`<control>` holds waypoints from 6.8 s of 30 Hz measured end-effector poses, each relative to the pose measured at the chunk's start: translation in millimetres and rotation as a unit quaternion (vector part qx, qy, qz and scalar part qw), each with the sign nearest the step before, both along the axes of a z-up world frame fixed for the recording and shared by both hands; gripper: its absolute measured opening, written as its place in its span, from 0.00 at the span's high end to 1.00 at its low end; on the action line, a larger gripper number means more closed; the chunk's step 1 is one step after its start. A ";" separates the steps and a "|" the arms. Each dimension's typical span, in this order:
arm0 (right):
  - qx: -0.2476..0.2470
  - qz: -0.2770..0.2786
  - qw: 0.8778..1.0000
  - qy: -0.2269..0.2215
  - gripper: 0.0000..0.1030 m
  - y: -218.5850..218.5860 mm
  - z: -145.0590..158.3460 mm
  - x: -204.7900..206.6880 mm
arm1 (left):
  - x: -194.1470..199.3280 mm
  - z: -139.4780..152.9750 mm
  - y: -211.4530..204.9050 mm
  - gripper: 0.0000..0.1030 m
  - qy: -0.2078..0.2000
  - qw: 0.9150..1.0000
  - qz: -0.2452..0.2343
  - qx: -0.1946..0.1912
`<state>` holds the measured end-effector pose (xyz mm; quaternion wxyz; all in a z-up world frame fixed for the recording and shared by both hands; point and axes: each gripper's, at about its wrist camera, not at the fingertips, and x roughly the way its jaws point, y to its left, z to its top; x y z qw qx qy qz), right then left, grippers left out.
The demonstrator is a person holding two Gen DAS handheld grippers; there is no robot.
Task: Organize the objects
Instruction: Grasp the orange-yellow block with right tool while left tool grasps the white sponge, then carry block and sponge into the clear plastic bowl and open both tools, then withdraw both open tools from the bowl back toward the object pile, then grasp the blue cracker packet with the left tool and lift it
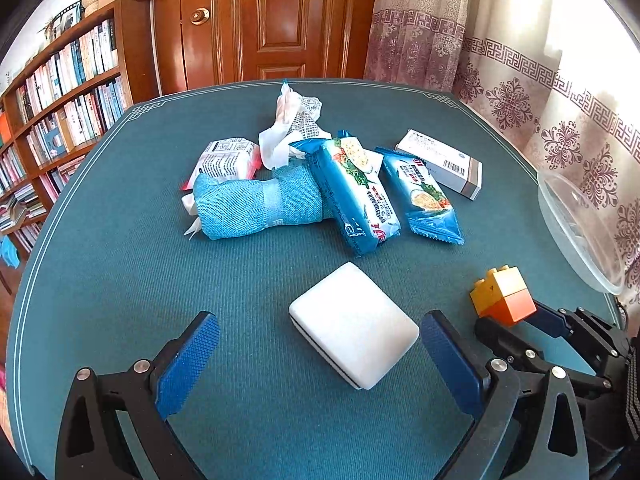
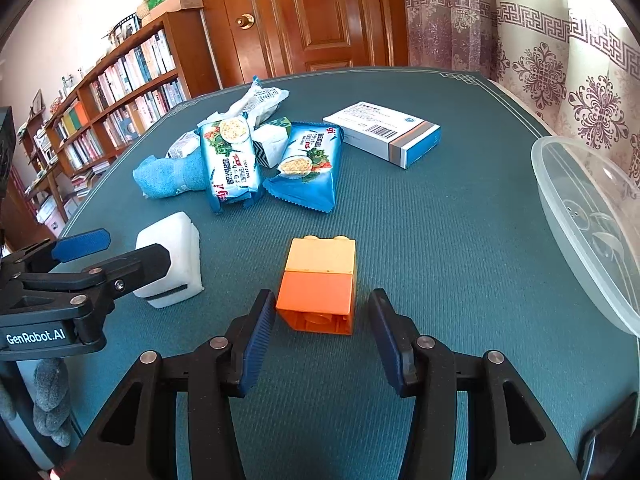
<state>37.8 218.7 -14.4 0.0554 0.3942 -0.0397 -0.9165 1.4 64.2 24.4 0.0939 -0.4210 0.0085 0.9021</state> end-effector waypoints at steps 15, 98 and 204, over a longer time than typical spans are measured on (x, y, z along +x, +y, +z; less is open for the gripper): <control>0.014 -0.002 1.000 0.000 0.52 -2.2 0.0 -0.1 | -11.4 -12.3 6.6 0.16 -0.041 0.998 -0.005 0.044; 0.019 -0.297 0.952 0.070 0.59 229.7 61.1 55.9 | -36.7 31.0 248.2 0.10 0.001 0.972 -0.220 0.081; -0.019 -0.036 0.998 0.037 0.53 36.6 29.0 -0.5 | -1.7 11.3 -9.3 0.60 -0.005 0.999 0.002 0.054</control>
